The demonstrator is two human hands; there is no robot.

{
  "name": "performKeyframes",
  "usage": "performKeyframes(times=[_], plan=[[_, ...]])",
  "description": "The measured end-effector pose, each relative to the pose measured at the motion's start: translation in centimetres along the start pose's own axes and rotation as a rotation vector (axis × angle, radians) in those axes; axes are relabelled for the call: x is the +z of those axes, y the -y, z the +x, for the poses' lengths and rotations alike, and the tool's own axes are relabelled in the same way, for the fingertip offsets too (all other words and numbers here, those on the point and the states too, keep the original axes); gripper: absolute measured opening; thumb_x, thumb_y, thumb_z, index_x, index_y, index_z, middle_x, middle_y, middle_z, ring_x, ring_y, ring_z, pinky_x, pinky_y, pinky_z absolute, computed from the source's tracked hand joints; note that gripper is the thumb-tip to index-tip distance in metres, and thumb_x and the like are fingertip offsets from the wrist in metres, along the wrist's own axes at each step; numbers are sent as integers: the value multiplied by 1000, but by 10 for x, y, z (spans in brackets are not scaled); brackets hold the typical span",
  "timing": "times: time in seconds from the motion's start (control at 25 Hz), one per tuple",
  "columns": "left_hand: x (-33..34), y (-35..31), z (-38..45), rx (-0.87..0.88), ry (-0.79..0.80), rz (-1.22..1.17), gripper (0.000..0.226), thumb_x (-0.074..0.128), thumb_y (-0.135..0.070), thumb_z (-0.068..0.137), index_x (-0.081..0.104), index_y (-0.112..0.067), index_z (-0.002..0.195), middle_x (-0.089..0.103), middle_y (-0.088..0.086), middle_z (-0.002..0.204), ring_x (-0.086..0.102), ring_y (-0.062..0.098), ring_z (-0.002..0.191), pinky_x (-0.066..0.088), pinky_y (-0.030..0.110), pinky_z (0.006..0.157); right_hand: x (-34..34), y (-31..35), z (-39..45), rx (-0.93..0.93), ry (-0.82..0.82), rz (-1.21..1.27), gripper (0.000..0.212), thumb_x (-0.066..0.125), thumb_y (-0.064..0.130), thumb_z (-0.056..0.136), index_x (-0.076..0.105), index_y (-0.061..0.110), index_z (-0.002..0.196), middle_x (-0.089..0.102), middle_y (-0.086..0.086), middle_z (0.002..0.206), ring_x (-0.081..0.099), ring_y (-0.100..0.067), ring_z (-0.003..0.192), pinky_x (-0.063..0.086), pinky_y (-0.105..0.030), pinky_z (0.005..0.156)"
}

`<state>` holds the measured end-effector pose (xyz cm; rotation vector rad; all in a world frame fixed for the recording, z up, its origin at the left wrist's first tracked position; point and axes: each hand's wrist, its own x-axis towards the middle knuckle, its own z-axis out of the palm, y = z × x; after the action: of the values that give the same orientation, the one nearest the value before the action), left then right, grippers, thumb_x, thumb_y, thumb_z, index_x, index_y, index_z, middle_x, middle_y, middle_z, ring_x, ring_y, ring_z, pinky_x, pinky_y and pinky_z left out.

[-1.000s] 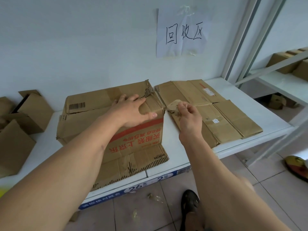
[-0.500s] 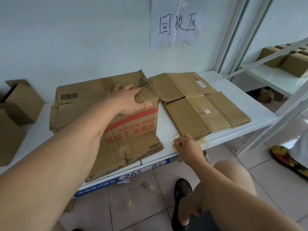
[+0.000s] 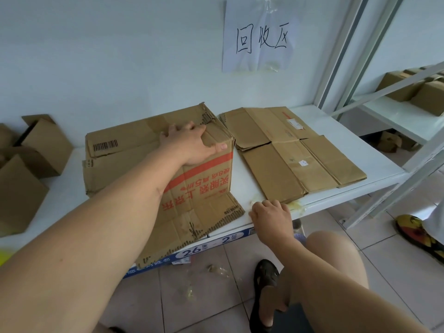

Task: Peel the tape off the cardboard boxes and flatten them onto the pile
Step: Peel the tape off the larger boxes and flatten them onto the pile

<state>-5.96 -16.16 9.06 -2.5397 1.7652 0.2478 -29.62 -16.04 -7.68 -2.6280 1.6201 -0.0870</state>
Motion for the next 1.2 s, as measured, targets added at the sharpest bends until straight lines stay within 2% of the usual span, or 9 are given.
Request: performKeyframes(times=[0.24,0.36,0.48,0.56,0.68,0.76,0.92,1.08,1.2], plan=[[-11,-7,2,-256,68,-115,110,20,-90,75,9,-16,156,0,13,163,-1,46,145,5,65,114,-2,8,4,123,59,34,61,29,66,95,44,23,134,63,2,123,52,-20,122,24,-40,111],[-21,6,1,-159,89,-109,102,21,-86,81,15,-15,155,9,15,162,9,41,147,15,58,116,-8,16,6,175,-1,-17,58,18,59,99,54,21,123,66,0,116,52,-22,115,28,-40,106],[-35,47,-3,-83,-10,-150,84,29,-81,85,29,-30,151,26,5,160,21,31,146,20,49,116,-8,25,11,190,-50,-88,54,23,53,100,64,21,116,57,-1,121,47,-24,114,31,-39,103],[-32,81,-4,-130,-67,-108,83,27,-87,78,31,-42,148,24,-2,160,14,29,146,12,53,116,-17,43,20,178,-199,88,50,30,53,99,59,19,122,51,-1,131,43,-24,122,30,-40,106],[-21,109,-10,-237,-1,-96,99,22,-97,67,21,-44,151,14,-5,161,16,33,145,14,56,114,-55,94,41,25,-345,639,58,35,59,96,49,16,131,43,-1,141,48,-22,125,40,-42,102],[-21,110,-10,-284,4,-56,107,19,-100,61,18,-42,152,16,-1,160,21,35,142,18,56,112,-77,133,49,-81,-258,879,69,36,66,93,38,18,142,34,0,149,47,-19,128,45,-42,101],[-28,121,0,-407,36,-85,122,22,-104,52,15,-37,154,26,7,156,26,37,140,27,51,109,-82,172,76,-103,-36,1055,92,36,74,88,10,18,156,11,0,163,13,-17,149,19,-44,120],[-24,138,-3,-439,51,-322,125,35,-99,59,4,-26,156,11,12,161,28,37,142,32,45,111,-99,183,103,89,16,1253,61,37,61,96,41,23,143,48,0,143,48,-20,129,39,-44,108],[-28,158,-7,-454,-19,-552,130,42,-100,52,18,-23,155,24,10,158,35,34,139,35,44,110,-120,209,105,18,38,1288,50,30,56,100,56,24,129,56,-1,135,49,-22,127,38,-45,109]])
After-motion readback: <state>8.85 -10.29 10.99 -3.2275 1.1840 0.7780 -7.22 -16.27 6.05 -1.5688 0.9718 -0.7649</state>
